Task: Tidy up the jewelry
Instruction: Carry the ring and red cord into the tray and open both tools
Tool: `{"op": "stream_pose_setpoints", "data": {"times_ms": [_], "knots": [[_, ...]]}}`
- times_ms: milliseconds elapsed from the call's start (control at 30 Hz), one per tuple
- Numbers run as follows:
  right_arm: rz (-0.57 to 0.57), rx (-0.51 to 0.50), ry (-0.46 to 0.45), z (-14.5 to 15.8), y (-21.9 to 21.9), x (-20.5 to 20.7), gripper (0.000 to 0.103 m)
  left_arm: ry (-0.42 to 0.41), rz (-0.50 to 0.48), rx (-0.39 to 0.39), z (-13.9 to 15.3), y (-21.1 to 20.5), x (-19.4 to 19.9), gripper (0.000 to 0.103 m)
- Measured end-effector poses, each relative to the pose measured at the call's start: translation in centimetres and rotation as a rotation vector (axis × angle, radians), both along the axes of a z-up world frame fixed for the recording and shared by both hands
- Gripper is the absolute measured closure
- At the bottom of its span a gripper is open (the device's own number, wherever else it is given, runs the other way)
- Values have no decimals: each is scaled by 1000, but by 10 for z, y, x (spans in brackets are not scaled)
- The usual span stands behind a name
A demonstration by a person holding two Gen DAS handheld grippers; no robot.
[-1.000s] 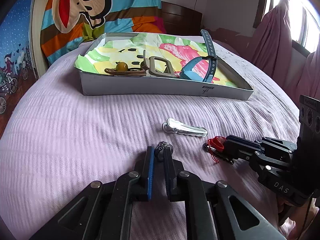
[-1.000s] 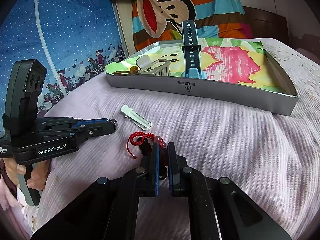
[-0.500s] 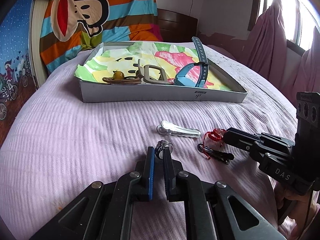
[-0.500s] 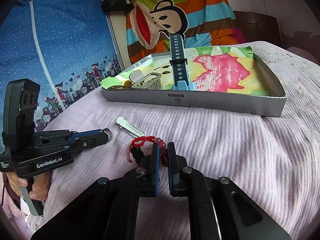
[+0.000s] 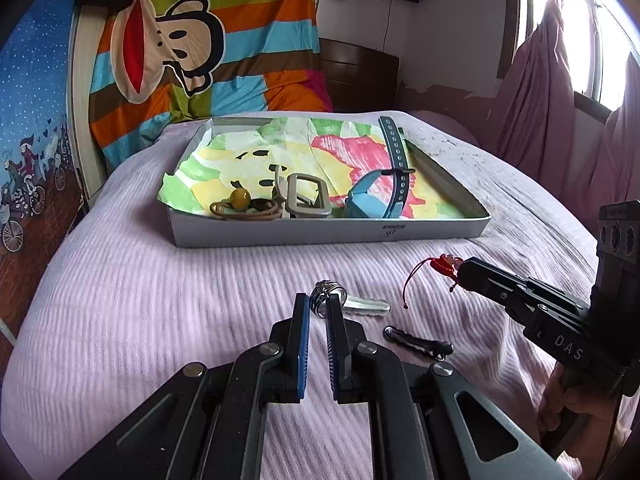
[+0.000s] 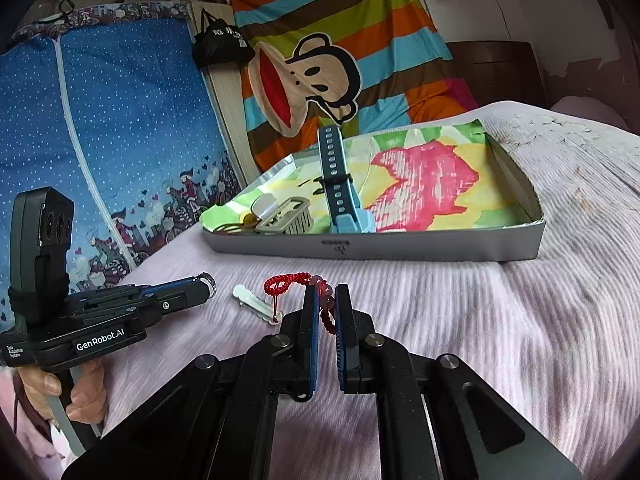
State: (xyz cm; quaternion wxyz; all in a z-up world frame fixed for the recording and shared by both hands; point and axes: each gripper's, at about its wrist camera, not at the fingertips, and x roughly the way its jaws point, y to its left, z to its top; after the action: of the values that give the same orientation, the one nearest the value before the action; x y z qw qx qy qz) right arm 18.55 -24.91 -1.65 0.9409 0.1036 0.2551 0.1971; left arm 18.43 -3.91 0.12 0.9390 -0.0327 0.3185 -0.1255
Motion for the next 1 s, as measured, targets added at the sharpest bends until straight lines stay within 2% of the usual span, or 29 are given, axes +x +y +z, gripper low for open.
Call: {"op": "stream_pose_setpoints", "data": {"times_ms": [200,433,567,767,1000], "knots": [[-64,27,-63,14,-10,6,96,-42,33,-17,20,-2,14,95],[-154,48,-114,24,-28,27,96,-30,54,-50,33,-12,50,95],[-182,54,-69,22,-36,50,96,-4,39,-48,31,-23,73,95],[-171,3,-22,19,-31,83,96,51,35,-36,21,-36,104,95],[-172,-30,38,6,-27,101,96,78,23,12,13,-47,118,95]]}}
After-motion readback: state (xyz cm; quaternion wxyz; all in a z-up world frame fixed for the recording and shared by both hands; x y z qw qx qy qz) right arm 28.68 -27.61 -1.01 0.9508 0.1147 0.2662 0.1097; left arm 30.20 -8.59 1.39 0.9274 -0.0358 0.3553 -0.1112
